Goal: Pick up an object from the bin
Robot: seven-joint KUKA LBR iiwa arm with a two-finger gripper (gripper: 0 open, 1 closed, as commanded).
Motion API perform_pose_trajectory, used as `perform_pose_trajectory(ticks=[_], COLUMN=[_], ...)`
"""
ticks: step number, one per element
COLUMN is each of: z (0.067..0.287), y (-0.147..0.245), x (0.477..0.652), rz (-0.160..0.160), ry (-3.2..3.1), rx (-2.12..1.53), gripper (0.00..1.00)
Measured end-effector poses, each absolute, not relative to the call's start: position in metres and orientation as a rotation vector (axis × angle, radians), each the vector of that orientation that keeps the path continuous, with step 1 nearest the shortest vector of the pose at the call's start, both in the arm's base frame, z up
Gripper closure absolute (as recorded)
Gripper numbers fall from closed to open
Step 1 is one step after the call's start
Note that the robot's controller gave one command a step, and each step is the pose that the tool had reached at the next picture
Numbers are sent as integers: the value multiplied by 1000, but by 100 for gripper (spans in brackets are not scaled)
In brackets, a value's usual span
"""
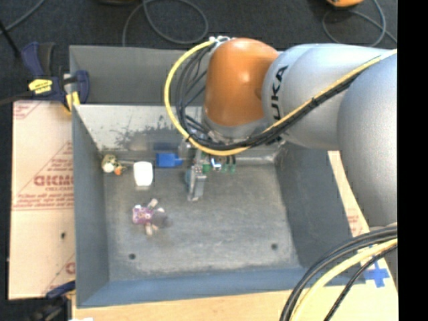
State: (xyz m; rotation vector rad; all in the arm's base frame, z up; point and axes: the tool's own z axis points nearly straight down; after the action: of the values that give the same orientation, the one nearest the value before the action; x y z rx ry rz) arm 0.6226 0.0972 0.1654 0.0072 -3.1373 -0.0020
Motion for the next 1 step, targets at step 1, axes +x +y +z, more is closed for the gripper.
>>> perform_pose_trajectory(ticks=[1], z=[171], y=[97], x=[624], rz=[-3], ry=[-3145], rx=[5], gripper=[0])
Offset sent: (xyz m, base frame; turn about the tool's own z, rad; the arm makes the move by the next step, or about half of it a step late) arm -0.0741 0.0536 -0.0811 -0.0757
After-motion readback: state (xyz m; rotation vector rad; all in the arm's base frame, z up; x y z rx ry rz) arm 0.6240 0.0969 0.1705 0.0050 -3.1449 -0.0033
